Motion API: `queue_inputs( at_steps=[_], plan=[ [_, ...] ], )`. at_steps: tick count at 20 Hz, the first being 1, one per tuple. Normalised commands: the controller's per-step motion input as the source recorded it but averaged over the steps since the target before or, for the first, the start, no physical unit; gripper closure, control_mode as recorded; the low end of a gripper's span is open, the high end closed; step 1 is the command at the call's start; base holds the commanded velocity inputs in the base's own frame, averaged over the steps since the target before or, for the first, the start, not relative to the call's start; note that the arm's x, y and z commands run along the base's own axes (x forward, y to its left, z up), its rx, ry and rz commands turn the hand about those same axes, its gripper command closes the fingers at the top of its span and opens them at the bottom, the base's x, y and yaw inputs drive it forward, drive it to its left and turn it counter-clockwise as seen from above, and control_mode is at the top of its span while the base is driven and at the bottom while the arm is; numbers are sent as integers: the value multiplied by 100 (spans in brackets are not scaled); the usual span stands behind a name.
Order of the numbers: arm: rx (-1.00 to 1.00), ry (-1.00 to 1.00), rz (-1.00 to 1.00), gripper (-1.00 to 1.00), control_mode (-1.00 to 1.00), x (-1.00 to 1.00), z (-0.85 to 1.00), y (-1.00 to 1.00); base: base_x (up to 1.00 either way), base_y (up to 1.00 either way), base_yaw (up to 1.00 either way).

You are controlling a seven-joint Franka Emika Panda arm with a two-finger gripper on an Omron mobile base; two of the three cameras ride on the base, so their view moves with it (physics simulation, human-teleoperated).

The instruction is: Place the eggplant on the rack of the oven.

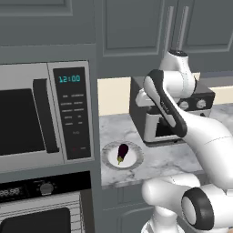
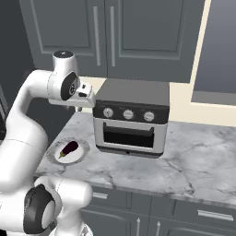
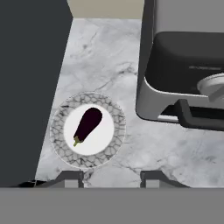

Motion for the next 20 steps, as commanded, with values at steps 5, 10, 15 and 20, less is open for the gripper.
queue_inputs(
  at_steps=[5,10,15,20],
  plan=[
    [0,0,-1,-100,-100,-1,-33,57,0,0,0],
    [1,0,-1,-100,-100,0,-78,42,0,0,0],
    [0,0,0,-100,-100,11,-76,20,0,0,0],
    [0,1,0,-100,-100,25,-72,2,0,0,0]
  ],
)
